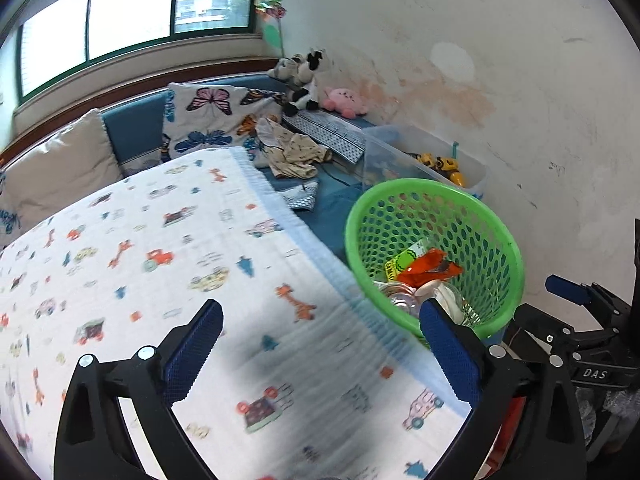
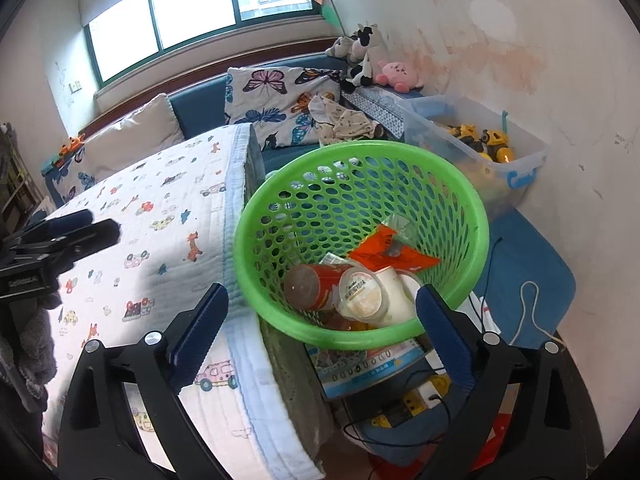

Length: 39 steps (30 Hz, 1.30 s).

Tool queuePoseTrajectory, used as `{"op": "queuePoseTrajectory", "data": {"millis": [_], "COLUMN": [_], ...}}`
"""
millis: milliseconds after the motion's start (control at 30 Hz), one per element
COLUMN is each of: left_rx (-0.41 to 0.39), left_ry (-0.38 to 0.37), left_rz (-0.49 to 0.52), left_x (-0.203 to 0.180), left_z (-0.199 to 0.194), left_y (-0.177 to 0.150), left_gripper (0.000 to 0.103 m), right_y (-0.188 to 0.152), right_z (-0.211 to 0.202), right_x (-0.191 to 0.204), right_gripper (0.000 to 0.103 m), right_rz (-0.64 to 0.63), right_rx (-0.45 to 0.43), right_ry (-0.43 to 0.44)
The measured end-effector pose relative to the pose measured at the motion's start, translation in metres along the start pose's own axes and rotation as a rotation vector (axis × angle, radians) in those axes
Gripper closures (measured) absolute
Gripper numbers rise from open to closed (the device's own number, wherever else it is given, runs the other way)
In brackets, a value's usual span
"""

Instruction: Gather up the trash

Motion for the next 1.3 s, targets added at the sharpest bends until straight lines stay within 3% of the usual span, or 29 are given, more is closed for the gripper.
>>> {"op": "queuePoseTrajectory", "data": {"millis": [533,1300], "left_rx": [-0.039,-0.073], "left_ry": [0.112,0.292], "left_rz": [-0.072,-0.198], "left_x": [0.045,0.103], "left_z": [-0.061,-0.114], "left_y": [-0.042,-0.097], "left_gripper": [0.007,0.007], "right_y": [-0.017,-0.031], "right_z": [-0.017,-0.042], "right_x": [0.045,0.096], "right_gripper": [0.005,0.004], "right_rz": [-0.025,-0.022], "right_rx": [-0.022,-0.088], "right_ry": [0.013,0.032]}}
Point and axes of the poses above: each gripper's, at about its wrist camera, not at the fingertips, and z roughly the way its jaws point, x to its left, y to its top, the point moved 4 cm from there along z, roughly the way its jaws point
